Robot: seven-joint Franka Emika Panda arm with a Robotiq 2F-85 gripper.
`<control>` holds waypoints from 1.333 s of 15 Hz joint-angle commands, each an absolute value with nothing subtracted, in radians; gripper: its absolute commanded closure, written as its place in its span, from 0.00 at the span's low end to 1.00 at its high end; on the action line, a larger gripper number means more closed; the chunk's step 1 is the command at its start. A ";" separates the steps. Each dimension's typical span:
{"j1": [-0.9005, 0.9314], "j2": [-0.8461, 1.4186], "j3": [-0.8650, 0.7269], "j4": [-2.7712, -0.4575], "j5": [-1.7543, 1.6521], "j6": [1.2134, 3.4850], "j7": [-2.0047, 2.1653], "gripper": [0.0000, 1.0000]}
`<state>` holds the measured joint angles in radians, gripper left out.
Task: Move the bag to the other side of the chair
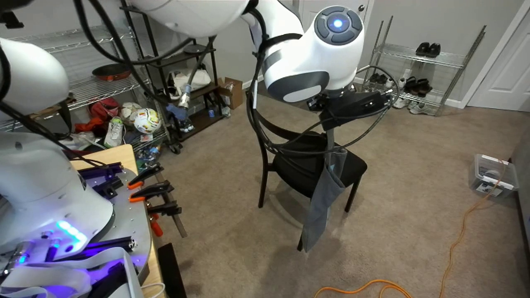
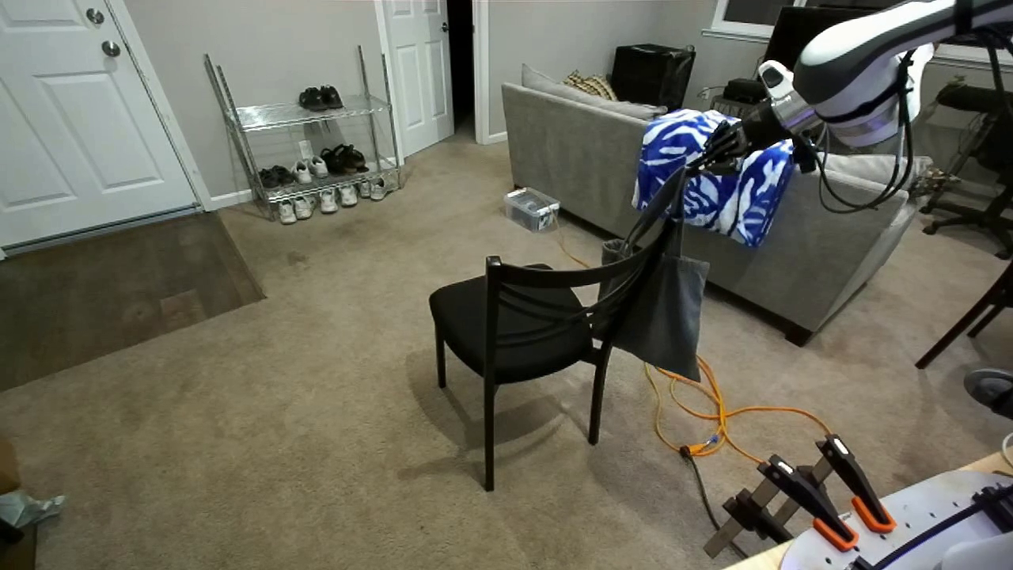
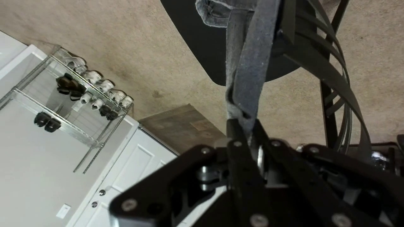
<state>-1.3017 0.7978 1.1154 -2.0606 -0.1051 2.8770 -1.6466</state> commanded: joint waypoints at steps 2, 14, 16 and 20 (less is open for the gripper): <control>-1.420 0.787 1.176 -2.093 -0.088 2.887 -1.685 0.98; -1.402 0.765 1.167 -2.094 -0.094 2.882 -1.642 0.98; -1.386 0.761 1.167 -2.105 -0.095 2.891 -1.640 0.98; -1.343 0.745 1.160 -2.131 -0.101 2.910 -1.637 0.98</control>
<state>-1.3585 0.7959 1.1604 -2.0878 -0.1056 2.8774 -1.6478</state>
